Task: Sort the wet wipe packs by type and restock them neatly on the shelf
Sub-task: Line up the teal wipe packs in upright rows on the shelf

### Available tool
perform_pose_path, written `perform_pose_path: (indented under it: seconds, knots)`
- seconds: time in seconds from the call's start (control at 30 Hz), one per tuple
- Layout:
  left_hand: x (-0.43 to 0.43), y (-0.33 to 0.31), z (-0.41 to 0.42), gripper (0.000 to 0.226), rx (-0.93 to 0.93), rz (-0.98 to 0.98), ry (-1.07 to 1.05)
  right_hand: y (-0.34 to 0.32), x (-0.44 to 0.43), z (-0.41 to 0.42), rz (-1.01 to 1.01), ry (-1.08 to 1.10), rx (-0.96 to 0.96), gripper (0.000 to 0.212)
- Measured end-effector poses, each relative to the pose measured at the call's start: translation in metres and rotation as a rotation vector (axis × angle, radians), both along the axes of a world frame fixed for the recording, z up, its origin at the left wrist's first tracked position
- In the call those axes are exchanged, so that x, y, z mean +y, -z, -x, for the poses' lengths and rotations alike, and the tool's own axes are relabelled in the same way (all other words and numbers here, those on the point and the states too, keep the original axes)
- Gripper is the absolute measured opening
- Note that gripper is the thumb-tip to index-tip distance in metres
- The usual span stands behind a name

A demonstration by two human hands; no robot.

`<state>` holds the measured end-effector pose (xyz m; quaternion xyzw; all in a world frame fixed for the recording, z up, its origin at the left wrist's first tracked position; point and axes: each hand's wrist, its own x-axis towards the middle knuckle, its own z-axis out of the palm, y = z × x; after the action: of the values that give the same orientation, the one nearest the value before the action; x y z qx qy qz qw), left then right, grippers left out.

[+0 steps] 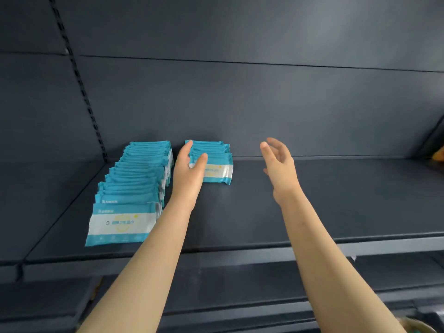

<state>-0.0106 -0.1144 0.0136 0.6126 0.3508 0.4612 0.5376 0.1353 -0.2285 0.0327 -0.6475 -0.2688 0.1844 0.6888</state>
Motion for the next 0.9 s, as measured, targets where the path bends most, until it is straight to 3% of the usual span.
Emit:
perform_pose_path:
  seconds: [0.2, 0.43, 0.7, 0.83, 0.9]
  knots:
    - [-0.065, -0.011, 0.057, 0.048, -0.054, 0.104, 0.308, -0.005, -0.104, 0.06, -0.068, 0.166, 0.06, 0.034]
    - [-0.149, 0.033, 0.095, 0.04, 0.069, 0.206, 0.607, 0.069, -0.227, 0.11, -0.019, 0.37, 0.176, 0.043]
    - [-0.243, 0.092, 0.058, 0.034, 0.218, 0.302, 0.832, 0.145, -0.343, 0.124, 0.059, 0.614, 0.367, 0.036]
    - [-0.289, 0.121, 0.017, 0.036, 0.314, 0.344, 0.922, 0.176, -0.398, 0.101, 0.069, 0.683, 0.461, 0.051]
    - [-0.313, 0.136, -0.007, 0.036, 0.361, 0.367, 0.955, 0.189, -0.424, 0.087, 0.073, 0.724, 0.501, 0.047]
